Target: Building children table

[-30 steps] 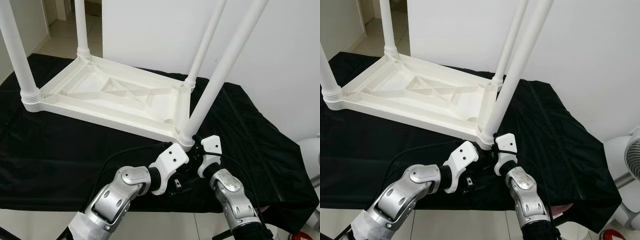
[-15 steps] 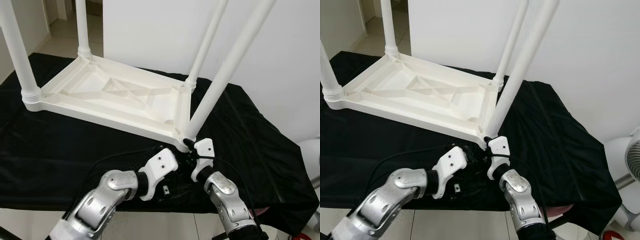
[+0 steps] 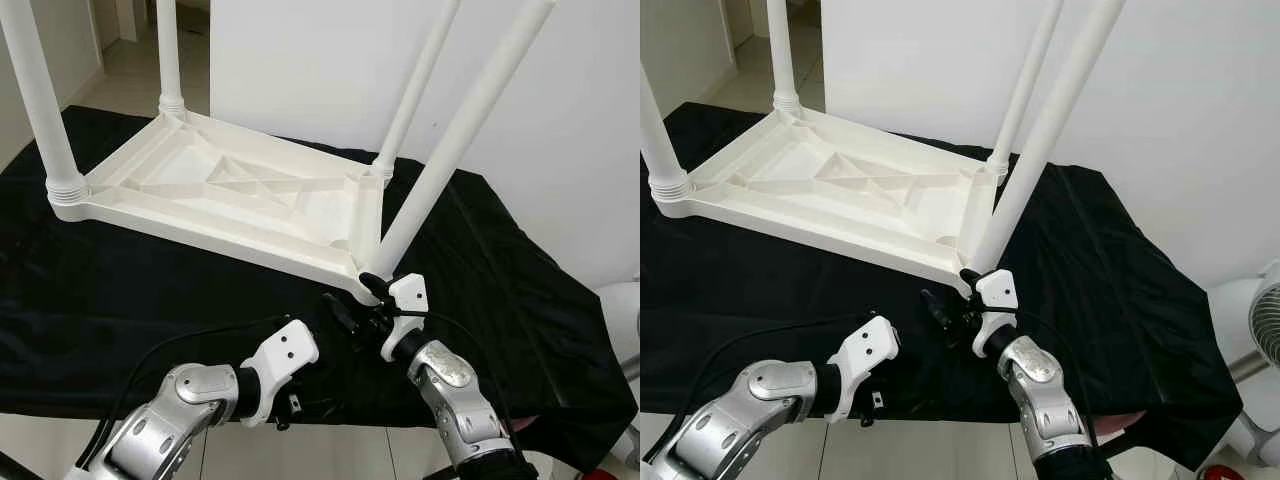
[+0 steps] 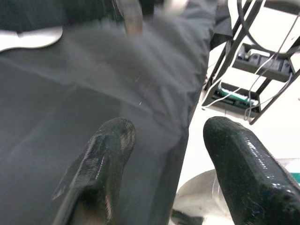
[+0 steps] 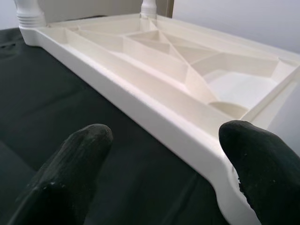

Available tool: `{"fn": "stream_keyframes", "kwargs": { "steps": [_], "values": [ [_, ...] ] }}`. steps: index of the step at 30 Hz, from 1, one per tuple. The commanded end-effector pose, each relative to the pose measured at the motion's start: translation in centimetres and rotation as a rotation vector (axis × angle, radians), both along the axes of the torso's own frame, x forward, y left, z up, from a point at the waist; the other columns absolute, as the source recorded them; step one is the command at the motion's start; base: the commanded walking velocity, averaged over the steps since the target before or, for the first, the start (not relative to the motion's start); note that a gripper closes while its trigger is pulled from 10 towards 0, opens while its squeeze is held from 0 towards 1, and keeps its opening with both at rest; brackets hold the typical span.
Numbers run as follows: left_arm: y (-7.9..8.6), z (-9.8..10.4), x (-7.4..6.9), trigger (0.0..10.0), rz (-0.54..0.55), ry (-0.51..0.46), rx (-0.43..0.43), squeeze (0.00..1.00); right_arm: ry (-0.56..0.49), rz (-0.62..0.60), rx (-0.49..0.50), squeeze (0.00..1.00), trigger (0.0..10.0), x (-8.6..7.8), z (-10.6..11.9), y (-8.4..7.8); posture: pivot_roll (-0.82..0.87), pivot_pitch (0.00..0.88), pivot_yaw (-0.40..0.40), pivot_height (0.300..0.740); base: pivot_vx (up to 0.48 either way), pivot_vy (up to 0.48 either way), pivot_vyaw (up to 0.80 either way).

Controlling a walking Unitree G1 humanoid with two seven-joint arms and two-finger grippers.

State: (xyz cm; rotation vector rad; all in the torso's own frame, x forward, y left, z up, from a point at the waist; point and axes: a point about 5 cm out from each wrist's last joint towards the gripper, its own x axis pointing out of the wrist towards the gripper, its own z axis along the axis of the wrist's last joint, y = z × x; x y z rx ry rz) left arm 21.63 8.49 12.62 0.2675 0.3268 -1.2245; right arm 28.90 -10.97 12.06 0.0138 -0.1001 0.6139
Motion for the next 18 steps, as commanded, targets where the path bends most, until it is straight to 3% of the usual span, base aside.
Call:
{"fn": "stream_keyframes", "kwargs": {
  "steps": [1,10,18],
  "values": [
    [0.3,0.0,0.2,10.0,0.017,0.005,-0.001,0.0,0.003,-0.019,0.01,0.0,10.0,0.5,0.2,-0.7,0.04,0.0,-0.191,0.74,0.0,0.0,0.0],
    [1.2,0.7,2.5,10.0,0.165,-0.063,-0.017,0.0,-0.018,-0.093,-0.001,0.0,10.0,2.4,0.8,-2.3,0.04,0.0,-0.19,0.74,0.0,0.0,0.0],
    [0.9,1.0,3.4,10.0,0.191,-0.099,-0.021,0.0,-0.017,-0.193,-0.003,0.0,10.0,3.6,1.0,-4.2,0.04,0.0,-0.182,0.74,0.0,0.0,0.0]
  ]
}}
